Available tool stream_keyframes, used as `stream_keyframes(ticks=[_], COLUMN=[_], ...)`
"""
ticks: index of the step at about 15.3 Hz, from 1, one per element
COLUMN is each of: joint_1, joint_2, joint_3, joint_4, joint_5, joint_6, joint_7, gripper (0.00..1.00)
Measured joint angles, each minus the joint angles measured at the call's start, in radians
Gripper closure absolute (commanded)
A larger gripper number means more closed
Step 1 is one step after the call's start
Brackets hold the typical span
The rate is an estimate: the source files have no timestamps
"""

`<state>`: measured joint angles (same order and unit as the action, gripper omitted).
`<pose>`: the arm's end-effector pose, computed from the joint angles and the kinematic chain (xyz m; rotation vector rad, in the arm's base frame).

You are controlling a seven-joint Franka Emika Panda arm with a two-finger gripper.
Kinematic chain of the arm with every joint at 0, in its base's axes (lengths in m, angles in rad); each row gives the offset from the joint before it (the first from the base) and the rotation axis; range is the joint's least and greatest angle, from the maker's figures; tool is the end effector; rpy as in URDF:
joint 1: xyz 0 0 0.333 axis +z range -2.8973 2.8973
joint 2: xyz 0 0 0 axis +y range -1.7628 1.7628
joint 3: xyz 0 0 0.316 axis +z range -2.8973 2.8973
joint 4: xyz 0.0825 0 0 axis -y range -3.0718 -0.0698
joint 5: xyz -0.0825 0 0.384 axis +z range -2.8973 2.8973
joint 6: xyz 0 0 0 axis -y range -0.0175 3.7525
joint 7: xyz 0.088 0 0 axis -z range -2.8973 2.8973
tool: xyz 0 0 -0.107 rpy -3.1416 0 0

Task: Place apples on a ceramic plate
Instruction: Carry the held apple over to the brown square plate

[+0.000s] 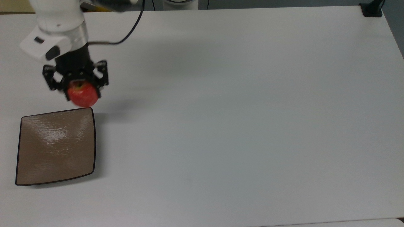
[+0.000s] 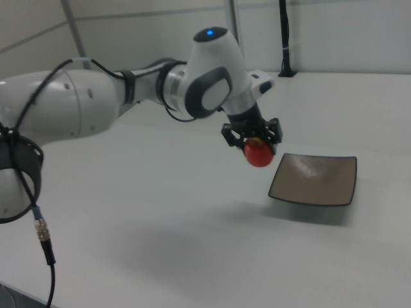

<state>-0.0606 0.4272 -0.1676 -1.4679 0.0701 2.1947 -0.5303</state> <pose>0.6977 -0.1390 0.4693 2.9626 0.4407 0.4265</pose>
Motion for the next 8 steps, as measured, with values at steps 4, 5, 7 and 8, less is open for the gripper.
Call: stream_keyframes(ticks=[4, 5, 7, 8], joint_1=[-0.046, -0.058, -0.076, -0.080], joint_2=[0.125, 0.152, 0.203, 0.228], joint_3=[-0.001, -0.001, -0.001, -0.001], joint_4=[0.060, 0.077, 0.106, 0.121], joint_5=[0.000, 0.000, 0.000, 0.000], joint_6=[0.169, 0.208, 0.277, 0.308], joint_7=[0.000, 0.000, -0.001, -0.001], gripper=[0.91, 0.91, 0.91, 0.91])
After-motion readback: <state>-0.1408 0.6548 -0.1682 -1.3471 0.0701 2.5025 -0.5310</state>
